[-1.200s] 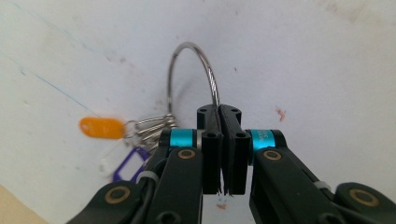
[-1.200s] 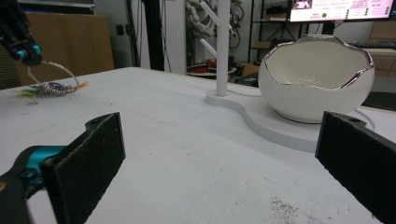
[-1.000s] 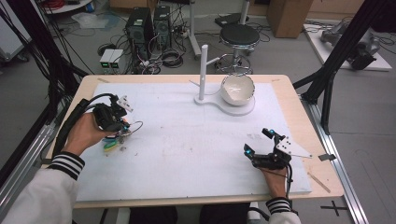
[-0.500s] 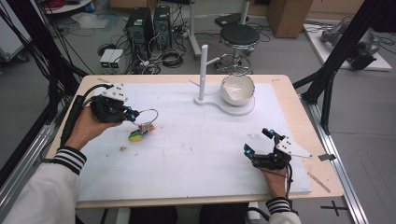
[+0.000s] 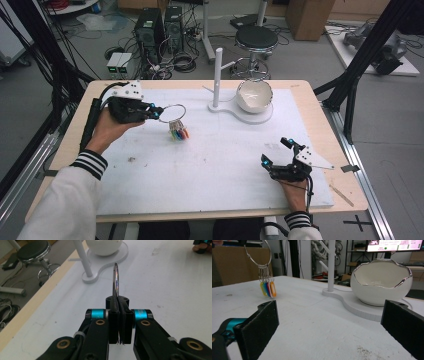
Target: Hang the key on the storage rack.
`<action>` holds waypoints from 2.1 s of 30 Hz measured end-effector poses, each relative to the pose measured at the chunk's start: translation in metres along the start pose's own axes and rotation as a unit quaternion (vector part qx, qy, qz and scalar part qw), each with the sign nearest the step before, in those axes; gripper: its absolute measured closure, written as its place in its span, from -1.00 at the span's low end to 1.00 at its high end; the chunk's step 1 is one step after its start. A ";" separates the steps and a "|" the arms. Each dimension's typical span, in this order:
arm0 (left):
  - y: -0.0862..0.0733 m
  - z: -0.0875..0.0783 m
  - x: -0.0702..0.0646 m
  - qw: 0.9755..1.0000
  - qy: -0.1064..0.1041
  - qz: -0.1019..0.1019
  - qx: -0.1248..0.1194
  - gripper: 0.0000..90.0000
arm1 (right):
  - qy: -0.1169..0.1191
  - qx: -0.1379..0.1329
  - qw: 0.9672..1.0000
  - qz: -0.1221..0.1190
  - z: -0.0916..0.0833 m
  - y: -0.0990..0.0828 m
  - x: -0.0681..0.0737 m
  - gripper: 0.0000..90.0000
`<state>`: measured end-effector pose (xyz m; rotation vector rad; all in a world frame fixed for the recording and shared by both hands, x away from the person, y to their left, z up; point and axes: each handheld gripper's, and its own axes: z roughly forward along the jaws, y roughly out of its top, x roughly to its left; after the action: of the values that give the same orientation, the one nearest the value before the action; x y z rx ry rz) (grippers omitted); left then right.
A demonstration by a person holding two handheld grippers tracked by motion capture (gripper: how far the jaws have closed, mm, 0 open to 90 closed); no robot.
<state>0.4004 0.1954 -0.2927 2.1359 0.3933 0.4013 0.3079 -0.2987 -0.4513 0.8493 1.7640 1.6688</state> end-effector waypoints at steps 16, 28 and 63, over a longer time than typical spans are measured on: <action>0.046 0.043 0.015 0.998 -0.038 -0.022 -0.052 0.95 | 0.001 0.000 1.000 0.000 0.000 0.000 -0.001 -0.98; 0.063 0.073 0.024 0.995 -0.052 -0.026 -0.077 0.95 | 0.001 -0.004 1.000 0.003 -0.001 0.000 -0.001 -0.98; 0.038 0.145 0.059 0.988 -0.007 -0.137 -0.077 0.94 | 0.003 -0.004 1.000 0.004 -0.001 0.000 -0.001 -0.98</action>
<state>0.5199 0.0945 -0.3315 1.9011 0.6179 0.2498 0.3084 -0.3002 -0.4514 0.8499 1.7592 1.6826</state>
